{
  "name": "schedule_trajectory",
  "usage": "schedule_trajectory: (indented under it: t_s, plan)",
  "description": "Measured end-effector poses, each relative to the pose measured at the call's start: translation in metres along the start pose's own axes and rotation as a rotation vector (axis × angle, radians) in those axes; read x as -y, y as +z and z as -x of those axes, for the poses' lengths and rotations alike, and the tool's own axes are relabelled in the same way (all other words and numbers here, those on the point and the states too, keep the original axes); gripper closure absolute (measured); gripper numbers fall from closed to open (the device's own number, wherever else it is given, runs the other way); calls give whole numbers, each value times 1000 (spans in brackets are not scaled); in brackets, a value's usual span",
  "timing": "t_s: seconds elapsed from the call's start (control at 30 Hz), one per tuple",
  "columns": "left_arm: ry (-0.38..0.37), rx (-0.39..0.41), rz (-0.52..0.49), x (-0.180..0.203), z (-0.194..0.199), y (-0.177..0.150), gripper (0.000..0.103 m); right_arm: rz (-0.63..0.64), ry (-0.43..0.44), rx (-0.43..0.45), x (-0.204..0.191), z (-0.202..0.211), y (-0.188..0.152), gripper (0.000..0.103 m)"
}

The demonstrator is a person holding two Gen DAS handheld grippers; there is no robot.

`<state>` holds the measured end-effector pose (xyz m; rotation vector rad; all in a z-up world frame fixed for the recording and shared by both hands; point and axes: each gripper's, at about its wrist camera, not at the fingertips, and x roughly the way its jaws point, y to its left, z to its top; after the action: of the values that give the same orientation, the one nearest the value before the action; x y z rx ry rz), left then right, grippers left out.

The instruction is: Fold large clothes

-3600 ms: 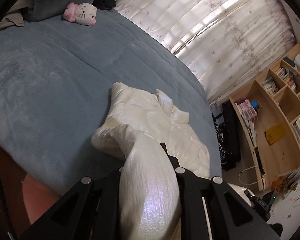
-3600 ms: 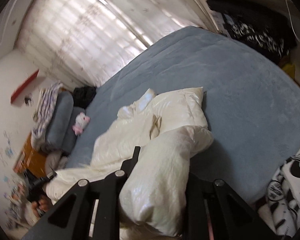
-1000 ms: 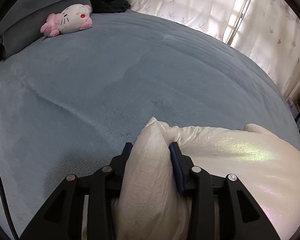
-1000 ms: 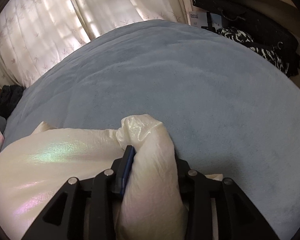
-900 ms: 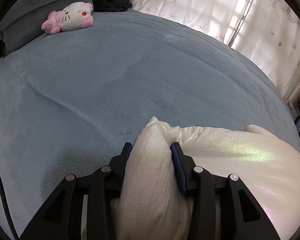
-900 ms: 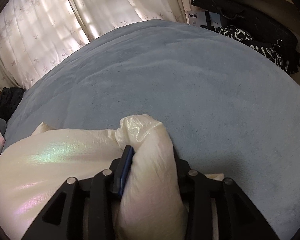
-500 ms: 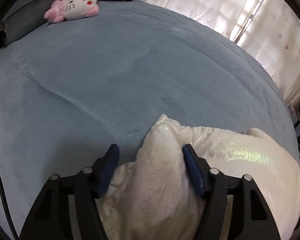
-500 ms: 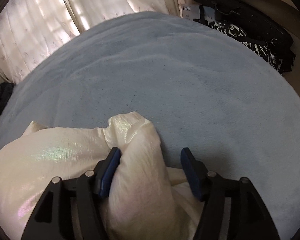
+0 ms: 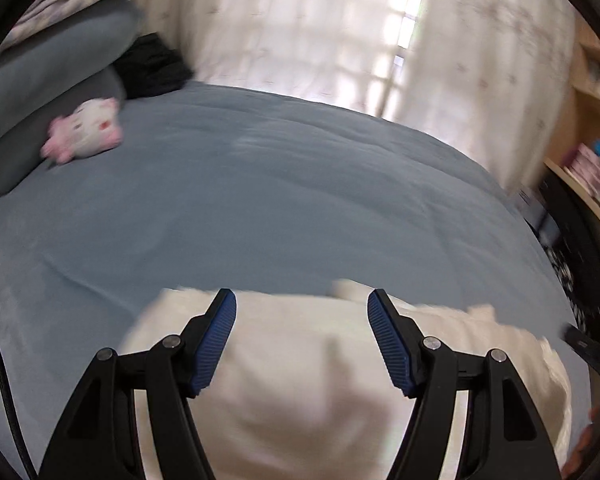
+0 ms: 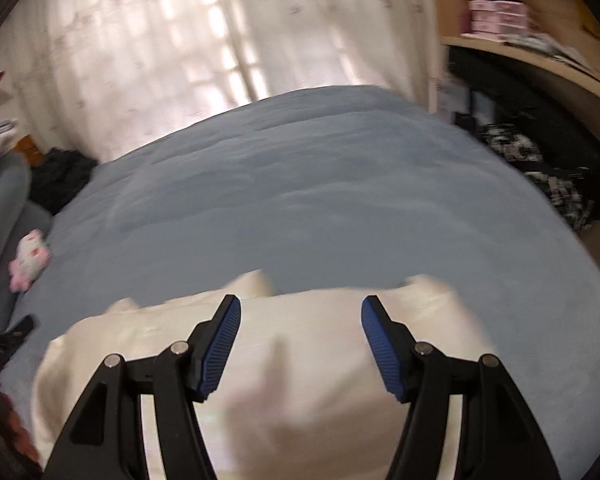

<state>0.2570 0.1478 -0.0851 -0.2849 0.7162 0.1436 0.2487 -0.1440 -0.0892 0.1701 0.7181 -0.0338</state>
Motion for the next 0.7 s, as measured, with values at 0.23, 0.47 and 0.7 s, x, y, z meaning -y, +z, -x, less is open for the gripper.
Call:
schedule_trajectory:
  t_s: [0.23, 0.47, 0.7]
  plan:
    - [-4, -79, -90, 59, -36, -36, 36, 120, 8, -49, -62, -45, -33, 40]
    - [40, -127, -75, 62, -76, -53, 21, 97, -10, -73, -54, -80, -51, 39]
    - [72, -90, -109, 66, -92, -67, 17, 105, -46, -30, -56, -93, -65, 38]
